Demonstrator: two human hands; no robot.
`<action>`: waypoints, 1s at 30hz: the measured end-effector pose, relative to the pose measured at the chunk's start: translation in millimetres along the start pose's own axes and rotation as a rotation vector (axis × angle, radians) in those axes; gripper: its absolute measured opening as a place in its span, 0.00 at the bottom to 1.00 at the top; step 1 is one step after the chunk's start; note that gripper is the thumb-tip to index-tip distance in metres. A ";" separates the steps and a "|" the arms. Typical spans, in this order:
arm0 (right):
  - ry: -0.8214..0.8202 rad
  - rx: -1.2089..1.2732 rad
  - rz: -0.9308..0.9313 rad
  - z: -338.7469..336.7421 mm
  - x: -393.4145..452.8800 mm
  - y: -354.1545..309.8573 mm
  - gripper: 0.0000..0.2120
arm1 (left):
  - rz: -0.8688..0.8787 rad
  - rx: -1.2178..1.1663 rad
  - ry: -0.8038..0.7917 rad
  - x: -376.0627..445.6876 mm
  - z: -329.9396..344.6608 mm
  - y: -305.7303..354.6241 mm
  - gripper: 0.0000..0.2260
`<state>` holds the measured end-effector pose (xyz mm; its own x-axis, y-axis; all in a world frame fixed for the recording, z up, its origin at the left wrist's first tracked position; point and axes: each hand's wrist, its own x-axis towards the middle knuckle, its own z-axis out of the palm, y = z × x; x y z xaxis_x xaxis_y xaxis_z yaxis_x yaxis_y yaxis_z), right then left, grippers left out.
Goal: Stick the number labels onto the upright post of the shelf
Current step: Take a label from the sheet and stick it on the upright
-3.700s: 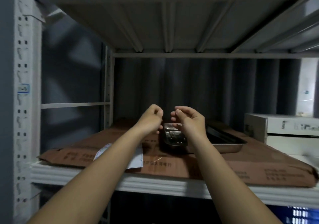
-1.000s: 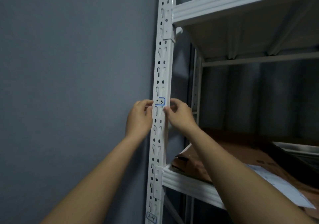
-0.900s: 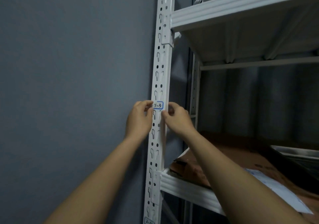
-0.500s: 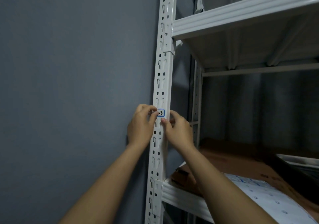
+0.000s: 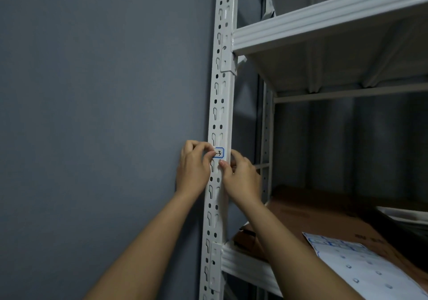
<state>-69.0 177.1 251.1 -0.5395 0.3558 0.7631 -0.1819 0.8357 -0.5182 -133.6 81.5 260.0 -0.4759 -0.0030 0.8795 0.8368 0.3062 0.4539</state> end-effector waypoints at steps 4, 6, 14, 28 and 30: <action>-0.006 0.022 0.019 -0.8 -1.5 -1.1 0.16 | -0.009 -0.015 0.120 -3.3 0.2 2.2 0.01; -0.004 0.038 0.019 -1.0 -1.5 -0.8 0.16 | -0.018 -0.036 0.185 -4.9 0.7 0.6 0.03; 0.006 0.056 0.017 1.2 -0.8 2.4 0.17 | 0.019 -0.039 0.198 -6.5 7.8 -4.5 0.03; 0.027 0.061 0.014 4.9 -2.4 2.6 0.17 | -0.014 -0.003 0.174 -6.3 9.8 -1.4 0.02; 0.025 0.062 0.015 5.3 -2.2 1.9 0.17 | -0.023 -0.020 0.218 -8.1 9.7 -0.3 0.04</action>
<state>-72.5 175.7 246.4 -0.5224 0.3789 0.7639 -0.2245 0.8031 -0.5519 -132.6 90.6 251.4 -0.4265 -0.2165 0.8782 0.8329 0.2844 0.4747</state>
